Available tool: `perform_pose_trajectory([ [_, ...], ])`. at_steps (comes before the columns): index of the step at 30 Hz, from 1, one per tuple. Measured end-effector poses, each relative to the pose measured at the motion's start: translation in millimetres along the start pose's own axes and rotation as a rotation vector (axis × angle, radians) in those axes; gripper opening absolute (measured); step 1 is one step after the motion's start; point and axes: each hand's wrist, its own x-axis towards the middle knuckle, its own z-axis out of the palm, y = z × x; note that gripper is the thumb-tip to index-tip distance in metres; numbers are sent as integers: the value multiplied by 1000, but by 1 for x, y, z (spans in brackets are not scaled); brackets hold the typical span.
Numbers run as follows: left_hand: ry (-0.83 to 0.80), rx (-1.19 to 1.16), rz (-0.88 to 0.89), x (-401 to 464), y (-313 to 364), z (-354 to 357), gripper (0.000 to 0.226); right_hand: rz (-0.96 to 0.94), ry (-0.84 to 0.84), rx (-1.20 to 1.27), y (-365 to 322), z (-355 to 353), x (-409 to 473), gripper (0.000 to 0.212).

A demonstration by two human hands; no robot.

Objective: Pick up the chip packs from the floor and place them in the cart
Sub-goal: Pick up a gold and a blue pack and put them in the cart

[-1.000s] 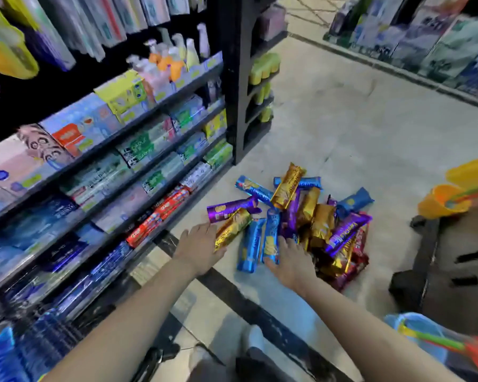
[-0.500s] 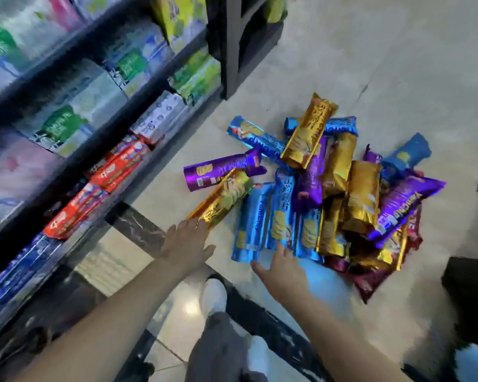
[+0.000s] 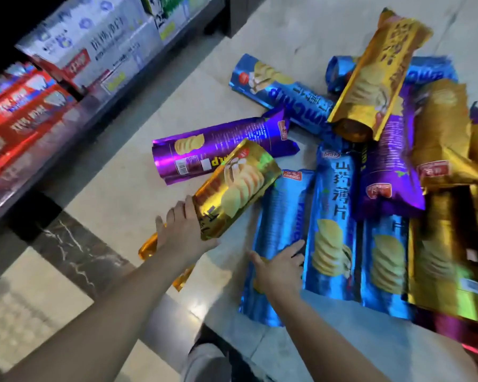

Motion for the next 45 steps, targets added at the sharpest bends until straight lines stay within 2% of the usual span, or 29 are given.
perform_pose_trajectory([
  [3, 69, -29, -27, 7, 2, 14, 115, -21, 86, -9, 5, 8, 3, 109],
  [9, 81, -227, -40, -24, 19, 11, 68, -74, 70, 64, 9, -18, -13, 79],
  [13, 73, -384, -38, -83, 25, -27, 53, -101, 65, 70, 6, -61, -61, 71],
  [17, 96, -484, -63, -157, 28, -115, 55, -105, 69, 153, -12, -137, -146, 60],
  [19, 111, -535, -77, -199, 29, -176, 55, -124, 70, 182, -26, -188, -196, 61],
  [24, 170, -624, -162, -322, 32, -333, 58, -263, 94, 252, -64, -326, -333, 58],
  [26, 209, -659, -162, -374, 34, -388, 58, -337, 101, 260, -75, -377, -389, 64],
  [32, 352, -844, -137, -514, 32, -507, 52, -564, 93, 345, -100, -484, -534, 57],
  [38, 591, -950, -175, -613, -1, -553, 50, -770, 45, 282, -108, -513, -633, 56],
  [45, 739, -998, -338, -711, -79, -540, 50, -980, -37, 177, -107, -474, -735, 55],
])
